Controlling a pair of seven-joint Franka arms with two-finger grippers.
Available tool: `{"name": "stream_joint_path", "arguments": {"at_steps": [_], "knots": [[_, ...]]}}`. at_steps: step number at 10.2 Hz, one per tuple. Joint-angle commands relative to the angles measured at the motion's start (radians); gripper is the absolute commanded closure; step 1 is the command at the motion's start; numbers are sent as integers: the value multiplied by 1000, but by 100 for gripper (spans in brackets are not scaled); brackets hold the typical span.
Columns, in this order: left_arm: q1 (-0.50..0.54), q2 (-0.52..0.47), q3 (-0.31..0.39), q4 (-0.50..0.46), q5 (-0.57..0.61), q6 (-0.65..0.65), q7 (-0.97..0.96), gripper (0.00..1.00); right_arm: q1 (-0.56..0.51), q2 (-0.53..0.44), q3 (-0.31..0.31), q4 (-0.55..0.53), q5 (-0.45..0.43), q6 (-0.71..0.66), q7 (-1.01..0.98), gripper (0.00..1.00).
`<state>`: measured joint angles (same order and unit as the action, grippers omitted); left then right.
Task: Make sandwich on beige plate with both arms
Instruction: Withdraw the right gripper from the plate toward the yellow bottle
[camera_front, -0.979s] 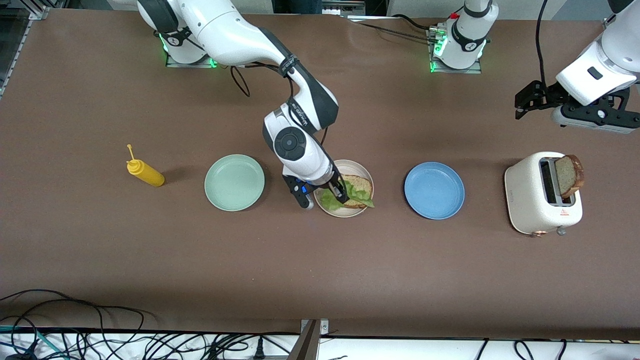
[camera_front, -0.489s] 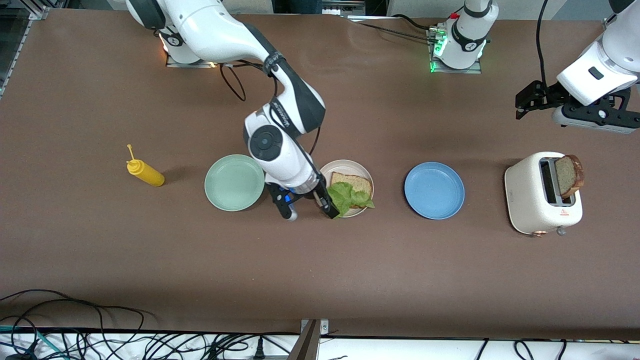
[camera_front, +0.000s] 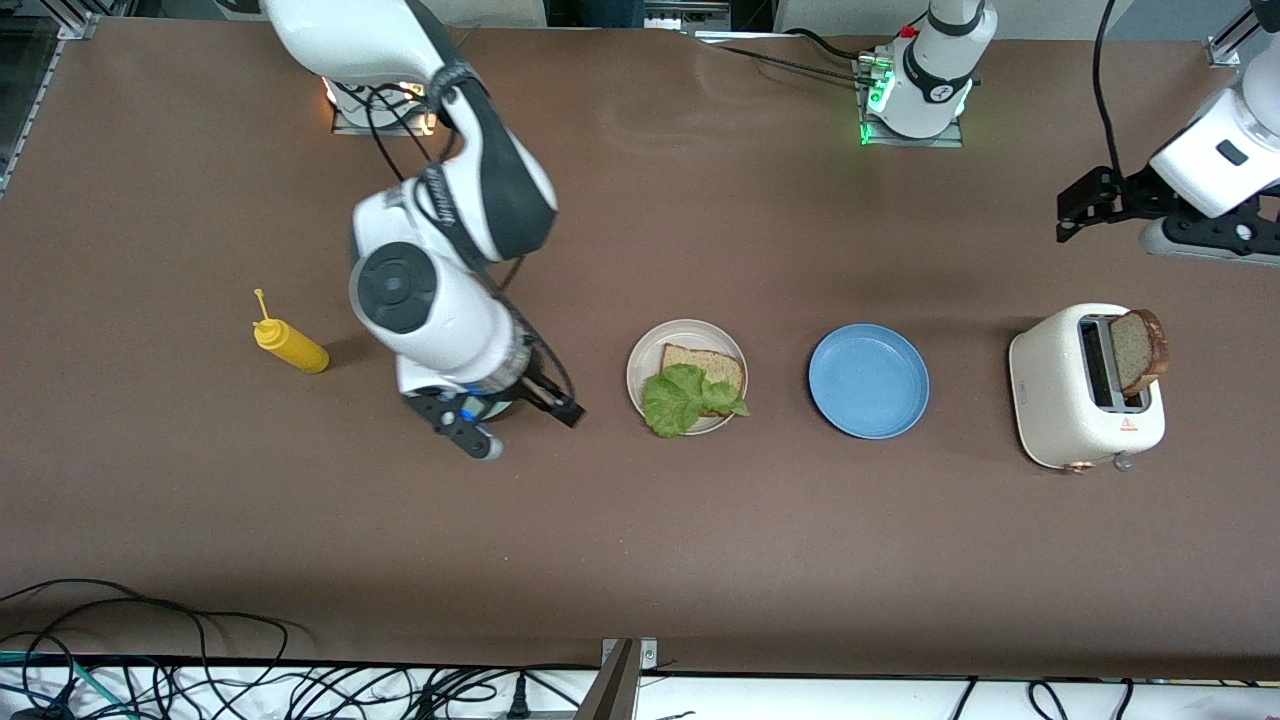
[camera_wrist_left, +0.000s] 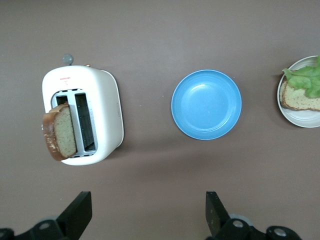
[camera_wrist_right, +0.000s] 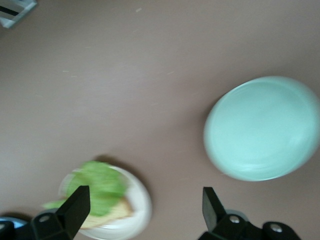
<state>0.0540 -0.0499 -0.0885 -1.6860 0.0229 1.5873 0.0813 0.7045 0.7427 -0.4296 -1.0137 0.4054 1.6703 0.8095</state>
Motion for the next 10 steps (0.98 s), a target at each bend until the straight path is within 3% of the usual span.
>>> {"name": "stream_joint_path", "arguments": {"at_steps": [1,3,5,7,10], "knots": [[53,36,0,28,3,-18,6,0,9,-63,-140,-49,-6,-191,-299,1],[130,88,0,29,14,-6,9,0,10,-130,-224,-138,-86,-247,-566,1],[176,140,0,29,34,43,75,0,10,-213,-257,-268,-164,-227,-705,1],[214,200,0,28,35,104,119,0,10,-287,-345,-397,-169,-161,-925,1],[224,208,0,29,42,109,135,0,7,-393,-448,-627,-157,12,-1233,0]]}}
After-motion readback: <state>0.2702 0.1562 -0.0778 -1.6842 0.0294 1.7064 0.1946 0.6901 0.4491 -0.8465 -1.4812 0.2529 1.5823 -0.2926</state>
